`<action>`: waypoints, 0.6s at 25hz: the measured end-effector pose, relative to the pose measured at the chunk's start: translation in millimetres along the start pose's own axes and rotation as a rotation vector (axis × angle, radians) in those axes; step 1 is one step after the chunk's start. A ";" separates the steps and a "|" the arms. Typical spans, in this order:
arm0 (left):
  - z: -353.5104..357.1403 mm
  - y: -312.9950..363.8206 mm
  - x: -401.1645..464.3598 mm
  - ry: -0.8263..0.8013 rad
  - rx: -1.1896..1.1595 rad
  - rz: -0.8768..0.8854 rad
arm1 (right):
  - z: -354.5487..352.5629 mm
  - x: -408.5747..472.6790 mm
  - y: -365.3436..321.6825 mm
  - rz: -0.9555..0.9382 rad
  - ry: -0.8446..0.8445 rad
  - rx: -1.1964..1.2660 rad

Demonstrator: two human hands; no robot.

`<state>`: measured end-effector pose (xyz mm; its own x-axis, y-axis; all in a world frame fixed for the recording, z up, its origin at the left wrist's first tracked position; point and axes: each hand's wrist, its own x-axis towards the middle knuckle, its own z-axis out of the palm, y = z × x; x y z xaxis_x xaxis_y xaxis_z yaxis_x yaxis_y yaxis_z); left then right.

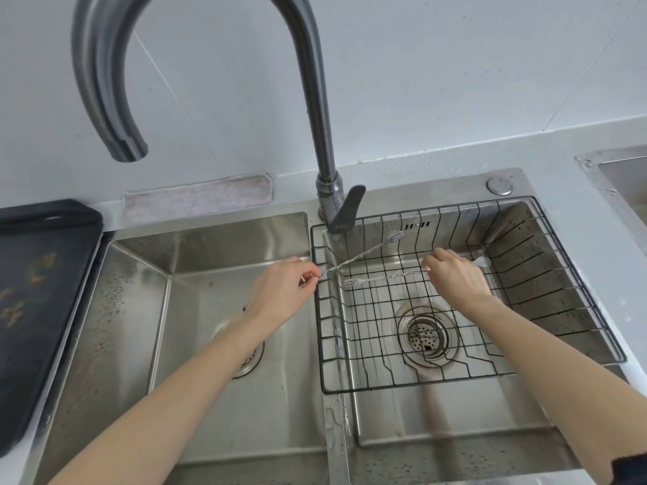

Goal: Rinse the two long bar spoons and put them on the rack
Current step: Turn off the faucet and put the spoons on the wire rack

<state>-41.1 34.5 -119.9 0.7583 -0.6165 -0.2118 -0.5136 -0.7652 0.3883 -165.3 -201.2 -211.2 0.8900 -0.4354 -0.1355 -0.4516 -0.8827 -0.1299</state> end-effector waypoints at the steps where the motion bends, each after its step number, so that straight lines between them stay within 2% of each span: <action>1: -0.6 1.0 -0.5 0.006 -0.009 0.003 | -2.2 -0.6 -0.6 -0.001 0.012 0.017; 5: -5.2 7.2 -2.2 0.028 -0.046 0.026 | -18.3 -6.0 -14.9 0.000 0.100 0.201; 8: -10.7 14.1 -3.2 0.058 -0.098 0.051 | -33.7 -17.9 -40.3 0.043 0.160 0.506; 12: -23.7 32.9 -7.4 0.125 -0.251 0.066 | -58.5 -36.8 -83.5 0.058 0.118 0.825; 15: -32.1 47.0 -12.0 0.142 -0.470 0.063 | -74.2 -48.7 -113.5 0.040 0.072 0.970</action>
<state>-61.4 11.9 -70.3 0.7954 -0.6028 -0.0631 -0.3488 -0.5404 0.7657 -152.7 -93.0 -117.0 0.8598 -0.5006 -0.1011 -0.3089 -0.3521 -0.8835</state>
